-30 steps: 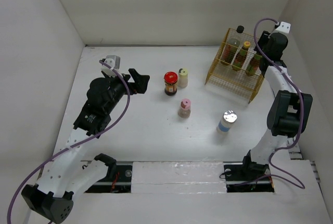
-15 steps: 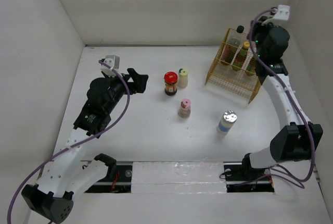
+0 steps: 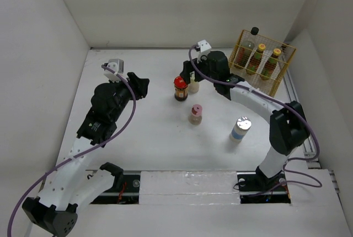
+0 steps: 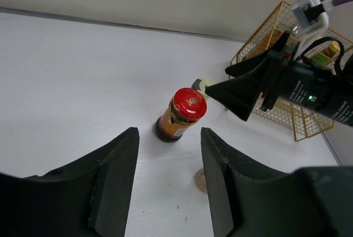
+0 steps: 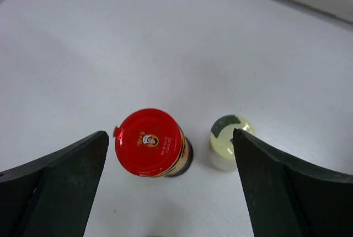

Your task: Organize the condiment bottles

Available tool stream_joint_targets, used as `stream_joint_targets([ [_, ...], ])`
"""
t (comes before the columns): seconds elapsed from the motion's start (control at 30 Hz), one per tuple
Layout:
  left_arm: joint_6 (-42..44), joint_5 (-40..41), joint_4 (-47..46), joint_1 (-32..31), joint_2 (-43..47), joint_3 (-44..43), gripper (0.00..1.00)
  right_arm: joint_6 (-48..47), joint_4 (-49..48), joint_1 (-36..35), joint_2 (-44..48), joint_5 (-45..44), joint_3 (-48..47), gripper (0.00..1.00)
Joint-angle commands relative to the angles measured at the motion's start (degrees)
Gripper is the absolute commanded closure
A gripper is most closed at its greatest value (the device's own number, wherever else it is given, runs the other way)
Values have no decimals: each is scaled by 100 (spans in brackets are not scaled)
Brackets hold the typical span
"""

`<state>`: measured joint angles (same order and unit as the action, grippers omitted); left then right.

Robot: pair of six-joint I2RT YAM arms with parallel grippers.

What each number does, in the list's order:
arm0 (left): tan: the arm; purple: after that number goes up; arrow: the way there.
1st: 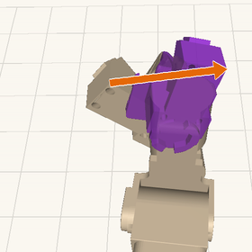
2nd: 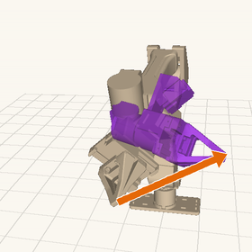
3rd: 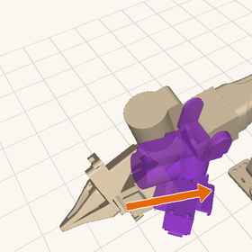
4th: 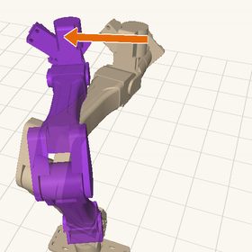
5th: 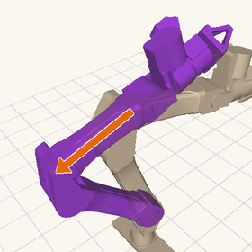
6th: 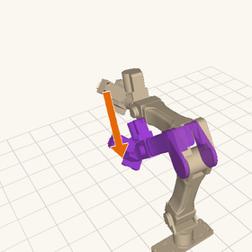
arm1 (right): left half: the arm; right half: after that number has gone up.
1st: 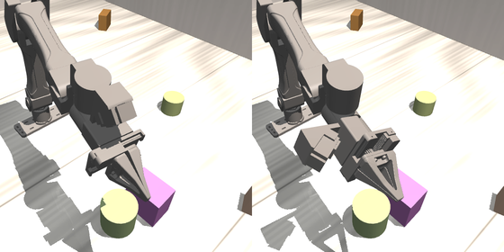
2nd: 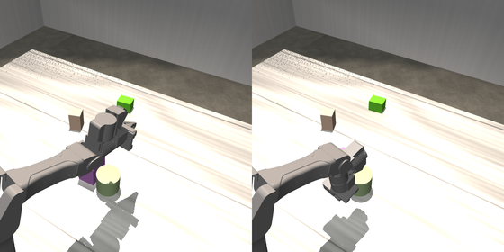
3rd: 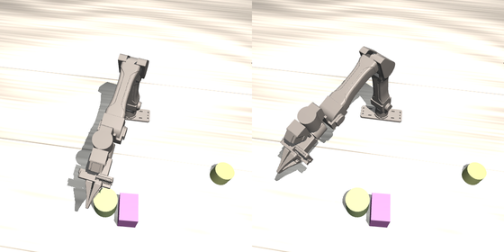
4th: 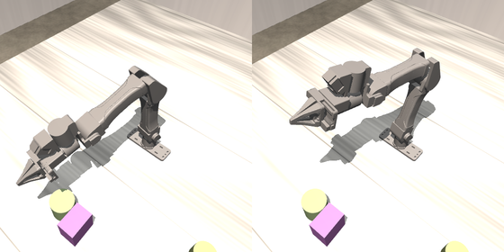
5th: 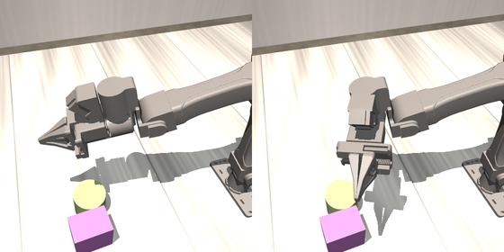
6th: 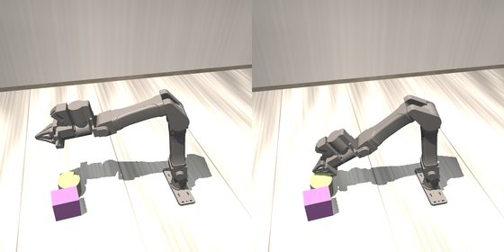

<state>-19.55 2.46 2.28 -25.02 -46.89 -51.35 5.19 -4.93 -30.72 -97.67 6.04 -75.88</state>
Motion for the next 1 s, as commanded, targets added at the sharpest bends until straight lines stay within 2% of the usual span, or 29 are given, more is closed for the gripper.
stream_joint_targets([
  [0.0,22,123,-158,5,102,-77,55,-44,211,-171,-50,55,64,0],
  [0.13,22,71,-88,5,40,-77,41,-44,212,-408,-261,-15,126,0],
  [0.23,22,71,-88,5,93,-77,38,-44,212,-479,-262,-120,73,0],
  [0.5,22,1,-141,5,49,-77,37,-97,325,-663,-736,-130,-199,0],
  [0.57,22,0,-141,5,49,-77,37,-97,326,-663,-815,-366,-199,2],
  [0.6,22,0,-141,5,49,-77,37,-97,326,-663,-815,-437,-199,7],
  [0.63,22,0,-141,5,49,-77,37,-97,326,-663,-867,-533,-199,8],
  [0.87,22,-105,-193,5,-4,-77,37,-97,-25,-716,-1035,-701,-419,17],
  [0.97,22,-105,-141,5,-4,-77,37,-97,-105,-769,-1157,-771,-611,17],
])
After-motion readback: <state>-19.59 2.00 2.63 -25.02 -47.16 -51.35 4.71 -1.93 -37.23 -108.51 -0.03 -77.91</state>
